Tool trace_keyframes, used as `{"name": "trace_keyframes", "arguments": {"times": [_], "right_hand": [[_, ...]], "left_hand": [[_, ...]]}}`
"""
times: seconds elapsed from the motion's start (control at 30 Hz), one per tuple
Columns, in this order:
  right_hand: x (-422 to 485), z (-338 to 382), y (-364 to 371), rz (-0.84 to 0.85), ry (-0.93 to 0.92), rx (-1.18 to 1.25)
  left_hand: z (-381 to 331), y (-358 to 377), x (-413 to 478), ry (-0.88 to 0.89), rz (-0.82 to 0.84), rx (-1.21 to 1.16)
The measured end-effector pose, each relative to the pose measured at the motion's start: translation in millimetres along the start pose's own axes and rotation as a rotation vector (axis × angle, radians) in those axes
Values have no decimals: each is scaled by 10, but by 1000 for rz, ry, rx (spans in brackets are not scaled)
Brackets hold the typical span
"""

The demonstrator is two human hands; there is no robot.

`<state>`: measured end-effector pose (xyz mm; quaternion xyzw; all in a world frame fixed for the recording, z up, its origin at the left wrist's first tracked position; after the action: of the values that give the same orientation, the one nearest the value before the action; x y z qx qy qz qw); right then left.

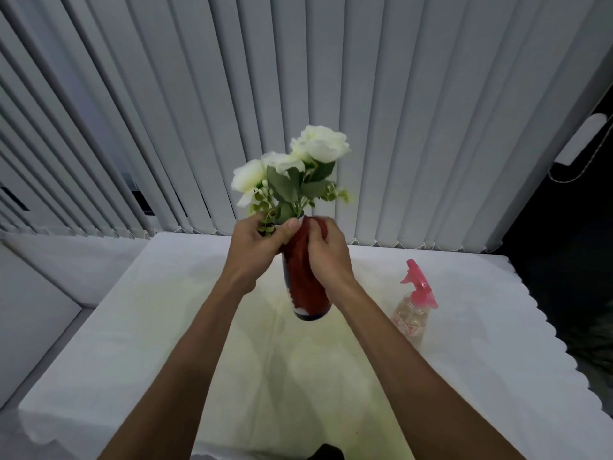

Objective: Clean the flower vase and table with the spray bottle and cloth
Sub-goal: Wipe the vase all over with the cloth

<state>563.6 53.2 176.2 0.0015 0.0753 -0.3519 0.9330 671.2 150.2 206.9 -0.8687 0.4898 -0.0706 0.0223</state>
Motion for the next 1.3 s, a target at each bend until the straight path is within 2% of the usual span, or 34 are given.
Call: {"name": "trace_keyframes", "arguments": {"times": [0.07, 0.2, 0.27, 0.3, 0.37, 0.47, 0.73, 0.87, 0.97, 1.03, 1.13, 1.2, 1.3], "right_hand": [[-6, -397, -42, 23, 143, 75], [-112, -1119, 47, 118, 434, 564], [-65, -1209, 119, 174, 447, 734], [-44, -1205, 144, 182, 453, 740], [-25, -1209, 202, 177, 466, 722], [-22, -1264, 165, 63, 492, 733], [-194, -1138, -82, -139, 415, 671], [-209, -844, -67, -189, 279, 331], [-168, -365, 46, -142, 66, 305], [-168, -145, 60, -125, -23, 343], [-221, -138, 40, -130, -128, 193], [-235, -353, 40, -113, -32, 125], [-213, -490, 75, -32, 147, 153]], "left_hand": [[-61, -20, 20, 1, 2, -30], [-132, -74, 44, 16, 3, -71], [-136, -52, 62, 26, 8, -116], [-133, -44, 60, 32, -5, -127], [-118, -44, 43, 38, -59, -117], [-110, -36, 15, 45, -146, -35], [64, -72, -87, -55, -237, 60], [112, -12, -102, -94, -229, 124], [145, 63, -142, -82, -202, 256], [156, 54, -165, -78, -180, 260], [115, 22, -172, -58, -139, 221], [92, 9, -193, -38, -145, 166], [81, -15, -235, -25, -165, 155]]}}
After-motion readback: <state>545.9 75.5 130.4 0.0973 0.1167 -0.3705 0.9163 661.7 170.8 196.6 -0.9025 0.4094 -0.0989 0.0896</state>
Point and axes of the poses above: each hand's wrist, its own x-axis towards the middle knuckle, its own y-axis out of the palm, z = x × y, the point moved 7 cm from there along x, towards the middle knuckle, and after that the axes turned 15 degrees about z, right-handed, at the moved point
